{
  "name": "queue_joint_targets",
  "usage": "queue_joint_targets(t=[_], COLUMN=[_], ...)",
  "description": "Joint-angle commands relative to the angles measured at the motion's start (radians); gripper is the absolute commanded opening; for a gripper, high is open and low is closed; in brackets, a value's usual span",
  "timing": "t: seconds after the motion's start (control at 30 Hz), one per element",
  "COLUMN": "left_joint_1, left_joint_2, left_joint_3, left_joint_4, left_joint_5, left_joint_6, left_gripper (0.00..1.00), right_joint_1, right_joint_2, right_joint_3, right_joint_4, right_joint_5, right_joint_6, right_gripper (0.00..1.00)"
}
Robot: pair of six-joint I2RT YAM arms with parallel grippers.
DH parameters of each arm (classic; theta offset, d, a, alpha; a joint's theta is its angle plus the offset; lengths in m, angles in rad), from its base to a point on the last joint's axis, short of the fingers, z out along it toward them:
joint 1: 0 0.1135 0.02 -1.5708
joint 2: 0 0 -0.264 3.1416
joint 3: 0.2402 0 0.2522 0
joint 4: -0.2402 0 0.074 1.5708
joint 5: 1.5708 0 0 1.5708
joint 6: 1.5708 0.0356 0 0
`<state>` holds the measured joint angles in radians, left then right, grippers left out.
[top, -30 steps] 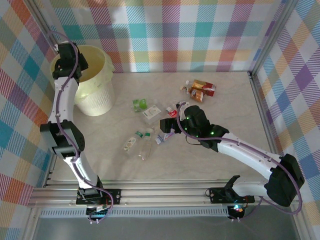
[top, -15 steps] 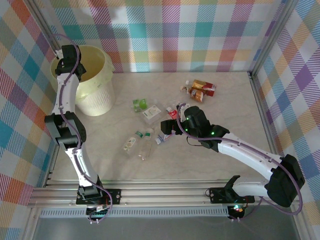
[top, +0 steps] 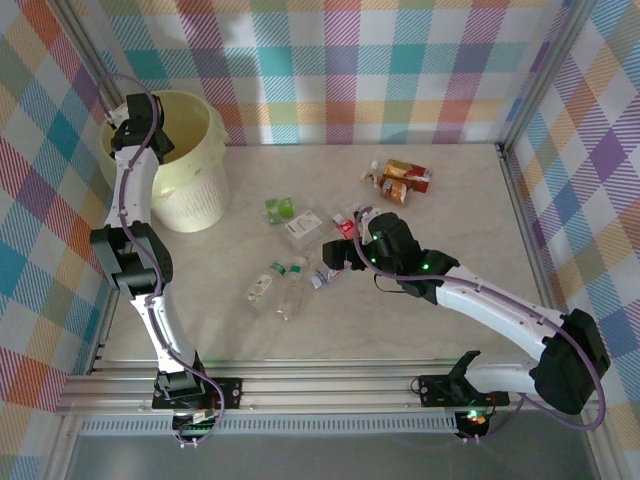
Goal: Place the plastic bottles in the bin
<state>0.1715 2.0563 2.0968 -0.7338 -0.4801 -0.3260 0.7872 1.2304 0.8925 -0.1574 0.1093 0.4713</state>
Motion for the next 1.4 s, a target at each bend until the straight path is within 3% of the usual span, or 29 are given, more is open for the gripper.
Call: queue_joint_targets(t=[0.0,0.3,0.47,0.73,0.83,0.93,1.1,1.23,1.37], left_joint_1=[0.014,0.001,-0.028,-0.107,-0.133,-0.162,-0.201,-0.26,-0.294], left_joint_2=[-0.035,-0.118,-0.202,-0.46,-0.548,-0.62,-0.685,-0.743,-0.815], left_joint_3=[0.025,0.025,0.01,-0.321,-0.426,-0.549,-0.684,-0.752,-0.831], left_joint_4=[-0.03,-0.014,0.01,0.288,0.37,0.502,0.661,0.639,0.563], left_joint_5=[0.007,0.141,0.242,0.48,0.577,0.702,0.945,0.967,0.935], left_joint_6=[-0.033,-0.064,-0.104,-0.128,-0.165,-0.223,-0.292,-0.25,-0.204], left_gripper=[0.9,1.0,1.0,1.0,1.0,1.0,1.0,1.0,1.0], right_joint_1=[0.007,0.007,0.007,0.007,0.007,0.008,0.007,0.013,0.042], right_joint_2=[-0.021,-0.02,0.011,0.052,0.082,0.122,0.203,0.273,0.32], right_joint_3=[0.003,0.002,0.029,0.016,0.015,0.004,-0.013,0.006,0.038], right_joint_4=[-0.01,-0.048,-0.131,-0.154,-0.202,-0.208,-0.125,-0.082,-0.103], right_joint_5=[0.039,0.119,0.197,0.252,0.274,0.224,0.081,0.004,0.064], right_joint_6=[0.03,0.075,0.145,0.293,0.447,0.611,0.756,0.802,0.852], right_gripper=[1.0,1.0,1.0,1.0,1.0,1.0,1.0,1.0,1.0])
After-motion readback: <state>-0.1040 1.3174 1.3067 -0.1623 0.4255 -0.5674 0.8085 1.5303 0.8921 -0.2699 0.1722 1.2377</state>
